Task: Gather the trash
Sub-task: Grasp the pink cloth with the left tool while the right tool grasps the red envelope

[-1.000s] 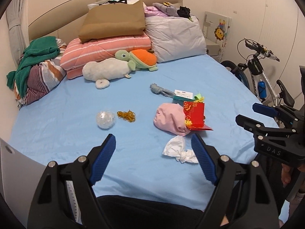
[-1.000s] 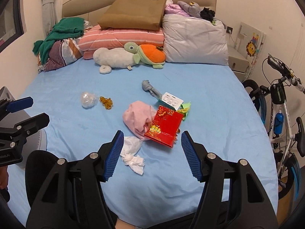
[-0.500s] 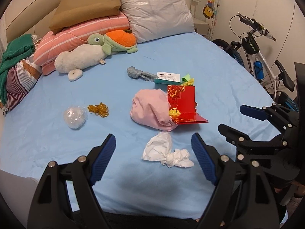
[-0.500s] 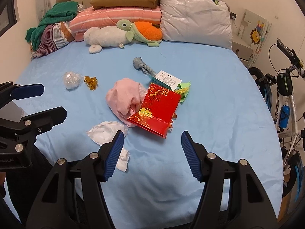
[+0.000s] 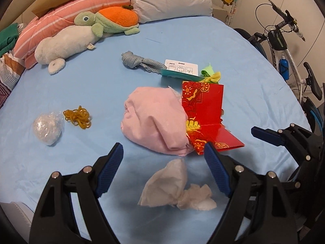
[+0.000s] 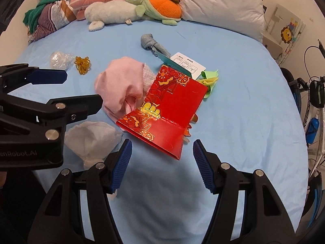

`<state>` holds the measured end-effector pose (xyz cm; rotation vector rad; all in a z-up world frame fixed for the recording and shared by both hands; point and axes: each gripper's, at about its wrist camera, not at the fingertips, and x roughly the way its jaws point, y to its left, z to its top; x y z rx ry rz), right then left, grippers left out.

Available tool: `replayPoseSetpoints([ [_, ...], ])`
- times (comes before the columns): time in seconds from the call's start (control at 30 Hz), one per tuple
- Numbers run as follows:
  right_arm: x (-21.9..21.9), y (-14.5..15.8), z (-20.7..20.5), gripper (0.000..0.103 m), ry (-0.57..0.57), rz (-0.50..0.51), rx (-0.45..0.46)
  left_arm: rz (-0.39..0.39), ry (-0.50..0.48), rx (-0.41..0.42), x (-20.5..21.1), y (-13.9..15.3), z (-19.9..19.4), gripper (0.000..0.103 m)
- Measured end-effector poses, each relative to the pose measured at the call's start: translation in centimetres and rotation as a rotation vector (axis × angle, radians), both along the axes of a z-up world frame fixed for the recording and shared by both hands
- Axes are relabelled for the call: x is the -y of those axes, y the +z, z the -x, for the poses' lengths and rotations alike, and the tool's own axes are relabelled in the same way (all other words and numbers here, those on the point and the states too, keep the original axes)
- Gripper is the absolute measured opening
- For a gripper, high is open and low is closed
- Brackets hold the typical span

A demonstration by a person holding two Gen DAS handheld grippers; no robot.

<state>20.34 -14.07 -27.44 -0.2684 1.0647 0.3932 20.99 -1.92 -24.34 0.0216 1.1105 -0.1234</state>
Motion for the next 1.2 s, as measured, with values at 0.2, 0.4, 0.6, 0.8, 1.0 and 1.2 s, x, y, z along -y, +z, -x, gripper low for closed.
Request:
replayPoseSetpoints([
  [0.2, -0.6, -2.5, -1.8, 0.049, 0.010, 0.023, -0.056, 0.012, 0.002, -0.053, -0.3, -3.4, -3.0, 0.081],
  [0.4, -1.3, -3.8, -2.8, 0.031, 0.033, 0.053, -0.061, 0.032, -0.010, -0.085, -0.4, -5.4, -4.5, 0.045],
  [0.6, -1.0, -3.4, -3.1, 0.012, 0.028, 0.060, -0.020, 0.064, 0.006, -0.075, -1.1, -5.4, -5.3, 0.020],
  [0.8, -0.3, -2.5, -3.1, 0.002, 0.008, 0.039, 0.003, 0.048, 0.014, -0.045, -1.2, -3.8, -4.6, 0.017],
  [1.0, -0.5, -1.0, -2.1, 0.001, 0.010, 0.025, 0.026, 0.018, 0.012, 0.001, -1.2, -1.3, -2.7, 0.017],
  [1.2, -0.5, 1.9, -0.4, 0.001, 0.007, -0.003, 0.072, 0.005, 0.036, 0.049, -1.9, 1.5, -0.2, 0.017],
])
